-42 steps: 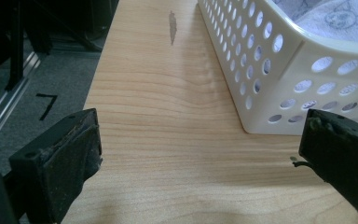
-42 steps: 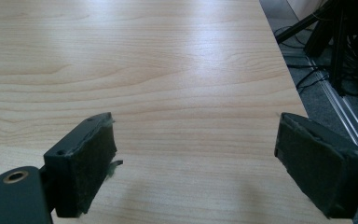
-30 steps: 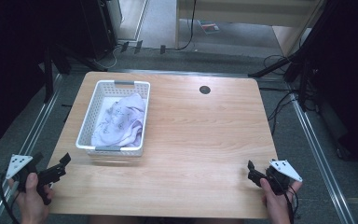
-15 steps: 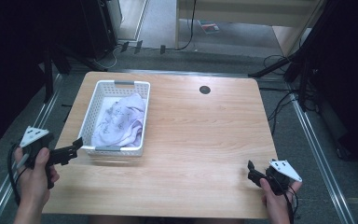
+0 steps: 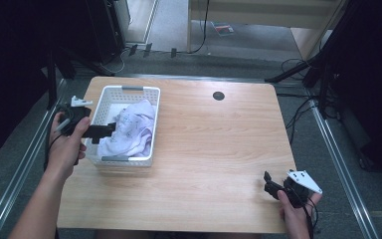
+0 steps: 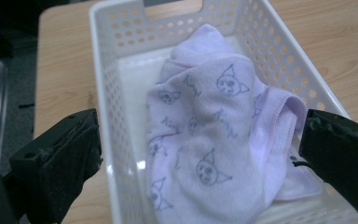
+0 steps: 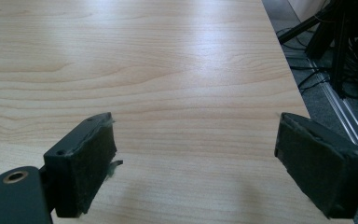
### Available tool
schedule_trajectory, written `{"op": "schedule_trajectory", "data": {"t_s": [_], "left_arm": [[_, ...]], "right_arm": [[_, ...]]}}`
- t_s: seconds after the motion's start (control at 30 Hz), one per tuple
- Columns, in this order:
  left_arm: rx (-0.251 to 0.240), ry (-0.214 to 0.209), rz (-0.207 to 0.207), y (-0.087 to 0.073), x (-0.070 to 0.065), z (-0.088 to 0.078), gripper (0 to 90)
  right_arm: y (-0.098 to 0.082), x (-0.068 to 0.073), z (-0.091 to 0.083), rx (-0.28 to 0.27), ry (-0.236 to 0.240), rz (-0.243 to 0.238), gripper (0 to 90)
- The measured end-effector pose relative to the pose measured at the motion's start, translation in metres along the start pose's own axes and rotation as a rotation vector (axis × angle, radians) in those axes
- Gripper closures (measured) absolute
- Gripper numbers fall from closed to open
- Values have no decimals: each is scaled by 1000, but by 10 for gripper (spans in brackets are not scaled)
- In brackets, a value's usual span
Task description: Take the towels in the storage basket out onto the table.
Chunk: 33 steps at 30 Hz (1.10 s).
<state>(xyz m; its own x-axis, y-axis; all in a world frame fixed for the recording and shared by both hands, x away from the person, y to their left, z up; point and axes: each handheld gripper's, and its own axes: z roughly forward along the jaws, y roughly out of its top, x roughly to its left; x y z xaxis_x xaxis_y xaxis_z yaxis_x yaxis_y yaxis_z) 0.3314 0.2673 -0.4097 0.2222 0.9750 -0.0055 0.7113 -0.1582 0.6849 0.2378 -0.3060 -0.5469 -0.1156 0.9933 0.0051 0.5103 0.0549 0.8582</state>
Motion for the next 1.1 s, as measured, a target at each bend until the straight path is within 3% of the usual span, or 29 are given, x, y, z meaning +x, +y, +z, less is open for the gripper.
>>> {"op": "schedule_trajectory", "data": {"t_s": [0.1,0.13,0.17,0.2,0.27,0.37,0.4,0.5,0.67,0.73,0.83,0.9,1.0,1.1], "left_arm": [[60,-9,7,9,-4,21,2],[60,-9,7,9,-4,21,2],[95,-16,-7,13,-5,36,2],[95,-16,-7,13,-5,36,2],[151,-25,-17,17,-3,57,2],[177,-29,-25,17,-2,70,2],[205,-38,-33,16,0,82,2],[258,-44,-55,14,3,99,2],[251,-47,-72,16,1,108,1],[284,-61,-74,17,-2,116,2],[347,-34,-48,16,-9,129,1],[388,-3,-6,12,-17,137,1],[402,17,20,8,-24,145,0],[415,8,16,6,-24,147,0]], "right_arm": [[0,0,0,0,1,-1,127],[0,0,0,0,1,-1,127],[0,0,0,1,4,-4,126],[0,0,0,1,4,-4,126],[0,0,0,0,7,-9,126],[0,1,0,0,10,-11,126],[0,1,0,1,14,-15,126],[0,1,-1,-3,19,-13,126],[0,1,0,-1,25,-16,127],[0,1,0,2,27,-17,127],[0,1,0,2,27,-20,128],[0,2,0,5,27,-22,128],[0,2,0,7,27,-26,129],[0,2,0,10,34,-24,129]]}}
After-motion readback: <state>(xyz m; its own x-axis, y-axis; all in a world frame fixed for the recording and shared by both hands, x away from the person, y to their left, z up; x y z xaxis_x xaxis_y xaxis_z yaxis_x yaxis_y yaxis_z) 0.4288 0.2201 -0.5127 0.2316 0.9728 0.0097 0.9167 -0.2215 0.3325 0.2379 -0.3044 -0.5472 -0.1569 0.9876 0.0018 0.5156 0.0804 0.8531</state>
